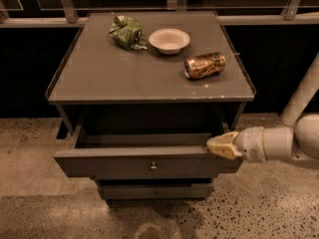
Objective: Open top drawer
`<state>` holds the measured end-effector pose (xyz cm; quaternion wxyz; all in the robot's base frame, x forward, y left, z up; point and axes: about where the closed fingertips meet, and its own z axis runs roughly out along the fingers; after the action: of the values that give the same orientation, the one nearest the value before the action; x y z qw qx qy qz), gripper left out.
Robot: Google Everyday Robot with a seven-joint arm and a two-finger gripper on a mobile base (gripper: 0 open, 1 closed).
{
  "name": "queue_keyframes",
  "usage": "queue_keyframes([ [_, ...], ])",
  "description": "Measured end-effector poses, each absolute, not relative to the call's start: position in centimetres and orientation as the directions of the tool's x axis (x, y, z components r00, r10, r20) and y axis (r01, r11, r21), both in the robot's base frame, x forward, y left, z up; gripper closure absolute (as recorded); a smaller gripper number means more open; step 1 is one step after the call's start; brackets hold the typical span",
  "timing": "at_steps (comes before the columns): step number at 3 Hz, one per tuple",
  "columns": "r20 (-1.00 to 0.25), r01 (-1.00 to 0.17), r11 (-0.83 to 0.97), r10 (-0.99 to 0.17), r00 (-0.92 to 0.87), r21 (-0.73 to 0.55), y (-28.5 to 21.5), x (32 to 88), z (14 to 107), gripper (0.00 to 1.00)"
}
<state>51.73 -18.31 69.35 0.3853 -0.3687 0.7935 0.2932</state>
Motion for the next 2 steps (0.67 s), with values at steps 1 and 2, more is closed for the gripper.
queue_keyframes([
  [1,-0.758,-0.809,0.505,-0.389,-0.524,0.3,-13.9,44.1,69.1,1.0],
  [2,-0.697,-0.81,0.459,-0.441,-0.565,0.365,-10.8,38.6,68.6,1.0],
])
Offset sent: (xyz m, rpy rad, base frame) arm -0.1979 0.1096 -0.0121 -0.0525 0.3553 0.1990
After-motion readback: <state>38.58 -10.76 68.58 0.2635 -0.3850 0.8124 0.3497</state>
